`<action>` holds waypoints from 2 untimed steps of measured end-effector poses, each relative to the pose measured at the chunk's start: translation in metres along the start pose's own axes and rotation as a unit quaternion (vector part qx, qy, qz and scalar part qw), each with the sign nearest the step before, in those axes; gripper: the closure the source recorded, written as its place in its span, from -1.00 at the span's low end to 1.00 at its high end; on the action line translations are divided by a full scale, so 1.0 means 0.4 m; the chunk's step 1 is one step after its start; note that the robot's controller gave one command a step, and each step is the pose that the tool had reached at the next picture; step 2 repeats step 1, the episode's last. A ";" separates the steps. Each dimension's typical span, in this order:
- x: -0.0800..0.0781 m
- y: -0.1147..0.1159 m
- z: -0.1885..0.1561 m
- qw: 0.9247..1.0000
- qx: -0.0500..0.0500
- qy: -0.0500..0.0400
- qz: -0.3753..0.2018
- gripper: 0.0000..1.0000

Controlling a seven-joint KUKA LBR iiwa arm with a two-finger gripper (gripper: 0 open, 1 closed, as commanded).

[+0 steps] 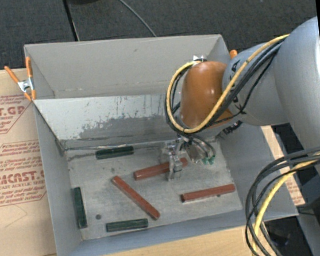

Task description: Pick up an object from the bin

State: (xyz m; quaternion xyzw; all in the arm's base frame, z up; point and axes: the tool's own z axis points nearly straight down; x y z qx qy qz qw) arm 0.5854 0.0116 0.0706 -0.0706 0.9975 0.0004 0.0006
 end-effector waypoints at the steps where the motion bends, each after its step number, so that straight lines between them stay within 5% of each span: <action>1: 0.015 -0.062 -0.346 1.000 0.001 -0.001 -0.017 1.00; 2: 0.015 -0.062 -0.346 1.000 0.001 -0.001 -0.017 1.00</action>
Offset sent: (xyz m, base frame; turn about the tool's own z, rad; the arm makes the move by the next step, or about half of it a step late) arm 0.0000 0.0000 0.0000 0.0000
